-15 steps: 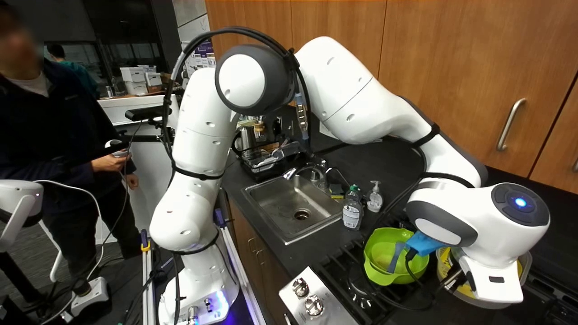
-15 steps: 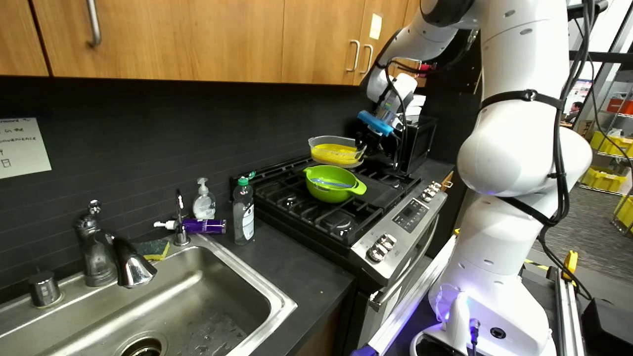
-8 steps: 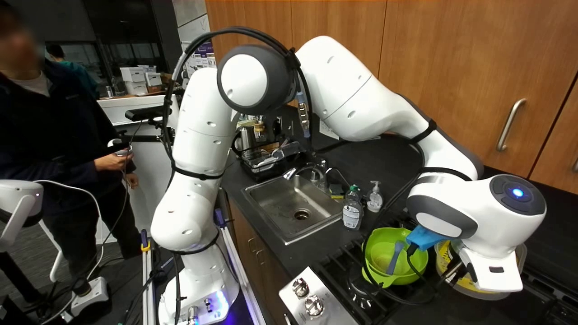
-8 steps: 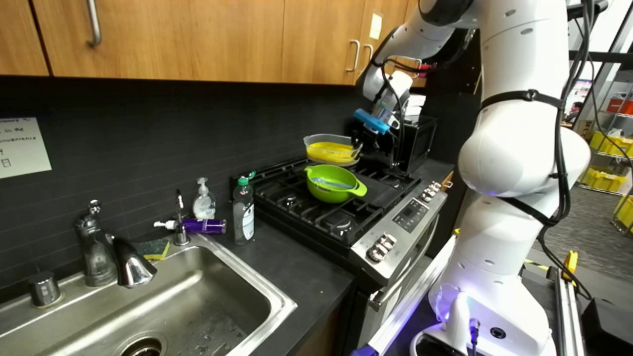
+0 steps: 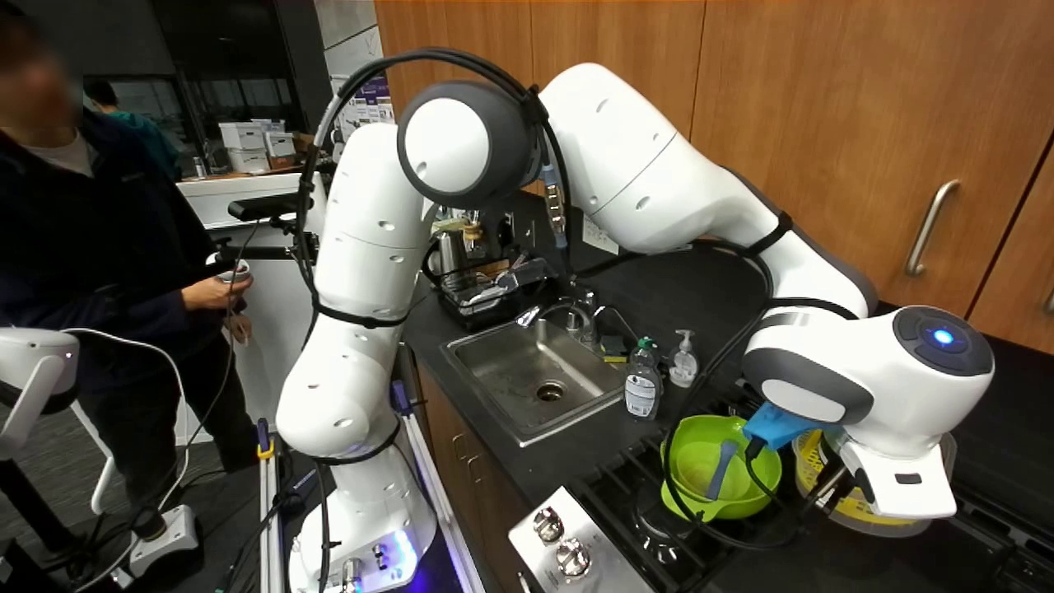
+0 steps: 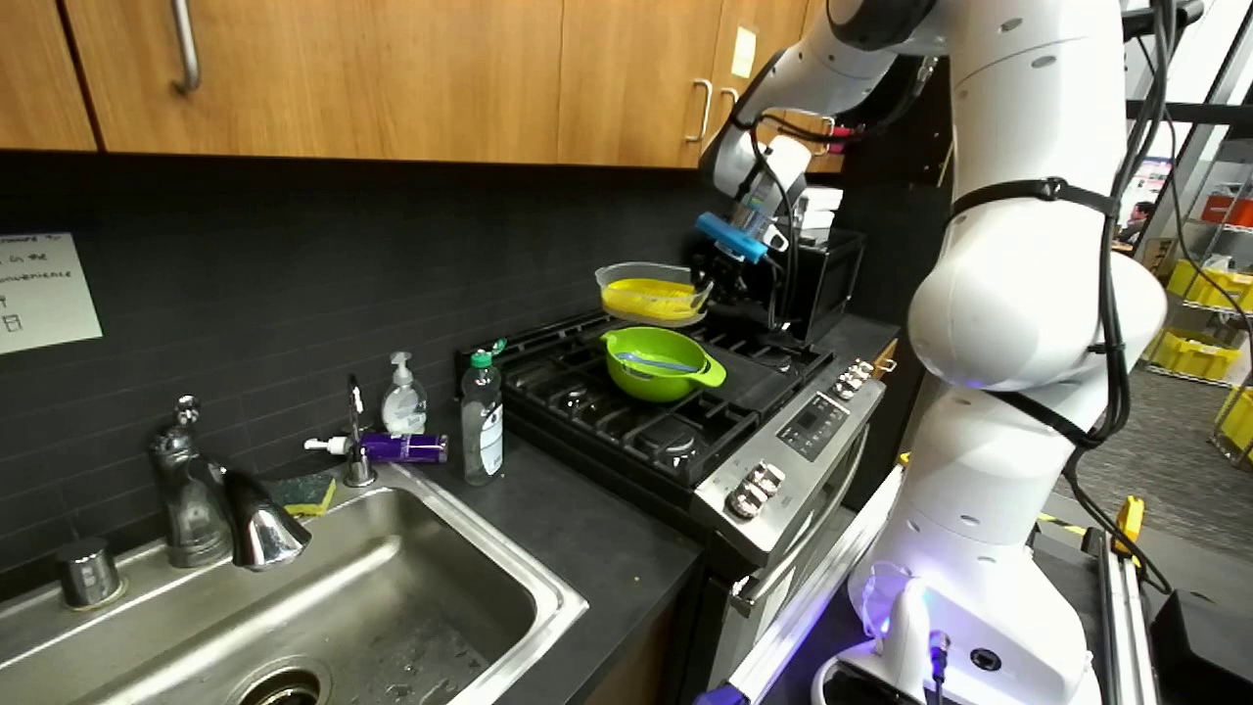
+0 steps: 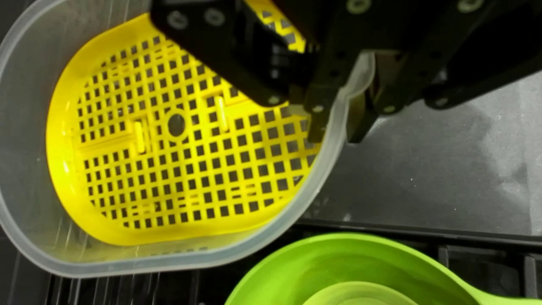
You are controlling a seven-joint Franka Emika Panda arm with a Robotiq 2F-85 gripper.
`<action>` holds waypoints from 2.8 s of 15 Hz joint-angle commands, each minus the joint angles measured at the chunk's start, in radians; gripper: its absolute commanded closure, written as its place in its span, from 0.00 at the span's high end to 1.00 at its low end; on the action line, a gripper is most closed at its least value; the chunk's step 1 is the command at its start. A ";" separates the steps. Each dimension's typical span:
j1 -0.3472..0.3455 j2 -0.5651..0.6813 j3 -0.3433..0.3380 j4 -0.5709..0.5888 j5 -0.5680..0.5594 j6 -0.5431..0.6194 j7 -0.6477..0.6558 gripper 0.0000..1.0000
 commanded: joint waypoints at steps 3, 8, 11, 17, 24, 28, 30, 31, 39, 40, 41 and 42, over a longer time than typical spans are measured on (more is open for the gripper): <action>0.014 -0.046 0.006 -0.009 -0.041 -0.003 0.041 0.05; 0.021 -0.053 0.005 -0.008 -0.059 -0.001 0.070 0.49; 0.020 -0.055 0.006 -0.006 -0.059 -0.002 0.073 0.67; 0.016 -0.056 0.006 -0.004 -0.055 -0.005 0.073 1.00; -0.059 0.012 -0.021 0.028 0.026 0.024 0.132 1.00; -0.139 0.068 -0.042 0.047 0.119 -0.002 0.145 1.00; -0.165 0.098 -0.045 0.054 0.155 -0.005 0.147 1.00; -0.174 0.111 -0.044 0.057 0.172 -0.004 0.149 1.00; -0.189 0.149 -0.041 0.081 0.253 -0.036 0.246 1.00; -0.197 0.153 -0.042 0.094 0.277 -0.039 0.259 1.00; -0.204 0.155 -0.045 0.104 0.301 -0.039 0.268 1.00; -0.216 0.156 -0.050 0.117 0.323 -0.046 0.278 1.00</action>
